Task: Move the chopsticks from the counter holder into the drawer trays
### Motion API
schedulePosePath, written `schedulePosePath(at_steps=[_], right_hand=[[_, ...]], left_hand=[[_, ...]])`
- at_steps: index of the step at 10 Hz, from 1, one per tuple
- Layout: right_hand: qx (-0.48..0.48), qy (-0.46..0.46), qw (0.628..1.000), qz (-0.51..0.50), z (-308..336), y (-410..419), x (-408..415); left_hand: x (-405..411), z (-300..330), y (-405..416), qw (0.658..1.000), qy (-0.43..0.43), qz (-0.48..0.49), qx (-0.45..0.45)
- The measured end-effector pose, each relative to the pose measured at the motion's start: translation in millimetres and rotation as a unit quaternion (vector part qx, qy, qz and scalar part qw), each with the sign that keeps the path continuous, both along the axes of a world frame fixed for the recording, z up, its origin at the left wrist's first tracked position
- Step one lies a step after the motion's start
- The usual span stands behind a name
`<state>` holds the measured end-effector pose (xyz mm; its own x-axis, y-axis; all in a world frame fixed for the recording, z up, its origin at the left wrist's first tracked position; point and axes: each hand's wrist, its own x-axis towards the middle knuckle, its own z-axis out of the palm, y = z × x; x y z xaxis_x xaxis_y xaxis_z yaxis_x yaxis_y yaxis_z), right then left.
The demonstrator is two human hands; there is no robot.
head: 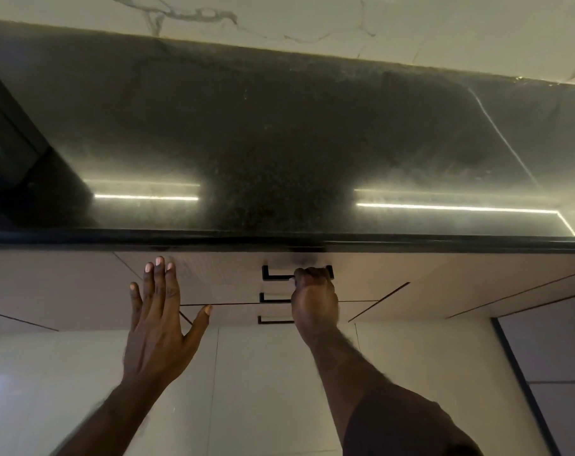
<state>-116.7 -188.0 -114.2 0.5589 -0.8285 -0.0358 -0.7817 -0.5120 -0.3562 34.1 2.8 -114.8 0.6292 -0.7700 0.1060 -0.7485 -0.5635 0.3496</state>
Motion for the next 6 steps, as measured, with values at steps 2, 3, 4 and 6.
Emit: schedulePosePath(at_steps=[2,3,4,6], right_hand=[[0.114,-0.126,0.98,-0.106,-3.1,-6.9,3.3],[0.142,-0.132,0.978,-0.073,0.4,-8.4,1.2],[0.056,0.016,0.997,0.04,12.3,-4.2,-10.2],[-0.068,-0.047,0.987,0.141,53.0,4.4,-31.6]], left_hand=[[-8.2,3.0,-6.8,1.0,-0.009,-0.009,0.002],[-19.7,9.9,-12.5,0.999,-0.021,-0.028,-0.005],[-30.2,19.2,-17.2,0.998,-0.031,-0.047,-0.009],[-42.0,54.5,-24.2,0.996,-0.039,-0.074,-0.044]])
